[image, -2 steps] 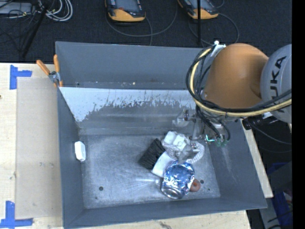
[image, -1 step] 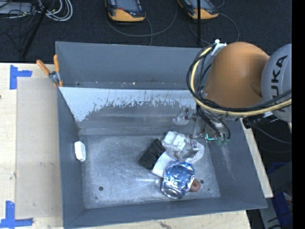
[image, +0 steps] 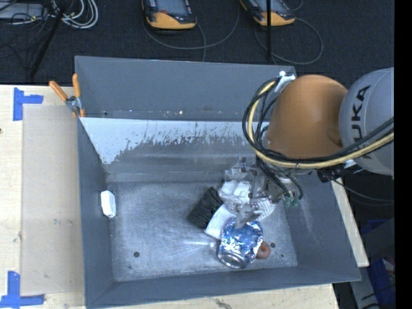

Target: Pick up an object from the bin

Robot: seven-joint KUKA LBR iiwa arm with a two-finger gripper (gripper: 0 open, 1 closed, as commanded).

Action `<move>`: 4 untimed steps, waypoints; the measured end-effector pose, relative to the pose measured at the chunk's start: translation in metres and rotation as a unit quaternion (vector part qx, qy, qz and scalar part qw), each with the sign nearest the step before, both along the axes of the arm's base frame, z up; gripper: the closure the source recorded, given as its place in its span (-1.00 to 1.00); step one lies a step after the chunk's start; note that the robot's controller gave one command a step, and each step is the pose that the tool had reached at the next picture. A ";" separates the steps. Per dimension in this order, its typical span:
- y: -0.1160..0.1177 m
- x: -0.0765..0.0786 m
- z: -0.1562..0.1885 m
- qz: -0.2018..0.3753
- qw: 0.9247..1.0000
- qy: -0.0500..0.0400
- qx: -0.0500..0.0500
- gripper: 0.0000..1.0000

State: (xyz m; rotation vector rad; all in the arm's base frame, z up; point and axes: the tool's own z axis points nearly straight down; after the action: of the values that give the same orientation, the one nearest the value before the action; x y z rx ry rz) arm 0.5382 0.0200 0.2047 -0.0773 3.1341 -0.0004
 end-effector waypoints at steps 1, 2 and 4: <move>-0.001 0.023 -0.039 -0.035 0.999 0.002 0.001 -1.00; -0.001 0.030 -0.048 -0.060 0.998 0.000 0.001 -1.00; -0.004 0.041 -0.117 -0.125 0.992 0.010 0.003 1.00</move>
Offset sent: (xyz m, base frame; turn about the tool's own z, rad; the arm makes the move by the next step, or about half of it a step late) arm 0.0143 0.0131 -0.1347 0.0030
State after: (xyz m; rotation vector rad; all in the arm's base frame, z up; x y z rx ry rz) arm 0.5796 0.0163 0.0880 0.3164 3.1391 0.0070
